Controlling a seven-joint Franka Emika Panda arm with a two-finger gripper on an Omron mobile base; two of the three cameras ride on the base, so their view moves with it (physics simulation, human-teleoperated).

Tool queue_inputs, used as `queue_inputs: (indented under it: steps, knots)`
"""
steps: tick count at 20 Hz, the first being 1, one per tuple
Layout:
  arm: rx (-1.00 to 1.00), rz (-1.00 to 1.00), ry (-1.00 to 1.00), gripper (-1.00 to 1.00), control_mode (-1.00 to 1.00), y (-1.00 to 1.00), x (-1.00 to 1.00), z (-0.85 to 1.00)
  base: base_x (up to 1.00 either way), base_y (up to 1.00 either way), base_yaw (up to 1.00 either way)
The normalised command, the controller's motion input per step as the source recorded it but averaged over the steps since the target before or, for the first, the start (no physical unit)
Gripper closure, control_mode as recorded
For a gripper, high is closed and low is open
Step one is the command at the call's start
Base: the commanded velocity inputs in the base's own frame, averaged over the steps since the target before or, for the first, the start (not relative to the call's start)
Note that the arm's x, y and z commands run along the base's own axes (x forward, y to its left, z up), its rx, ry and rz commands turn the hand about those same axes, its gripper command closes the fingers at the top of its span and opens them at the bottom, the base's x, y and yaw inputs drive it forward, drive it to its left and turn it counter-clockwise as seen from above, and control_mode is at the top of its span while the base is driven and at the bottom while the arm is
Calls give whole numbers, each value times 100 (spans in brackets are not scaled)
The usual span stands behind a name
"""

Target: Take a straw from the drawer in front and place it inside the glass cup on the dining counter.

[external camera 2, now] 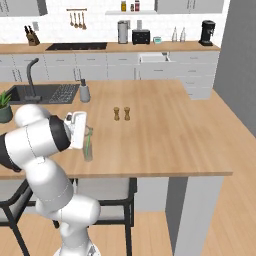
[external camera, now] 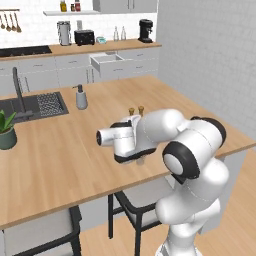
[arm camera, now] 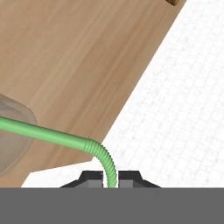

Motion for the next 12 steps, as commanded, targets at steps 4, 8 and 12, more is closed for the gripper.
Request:
queue_inputs:
  steps: [4, 8, 12]
  knots:
    - [0, -1, 0, -100, -100, 4, 0, 0, 0, 0, 0]
    - [0, -1, 0, -100, -100, 0, 0, 0, 0, 0, 0]
    - [6, -1, 2, -100, -100, 0, 0, 0, 0, 0, 0]
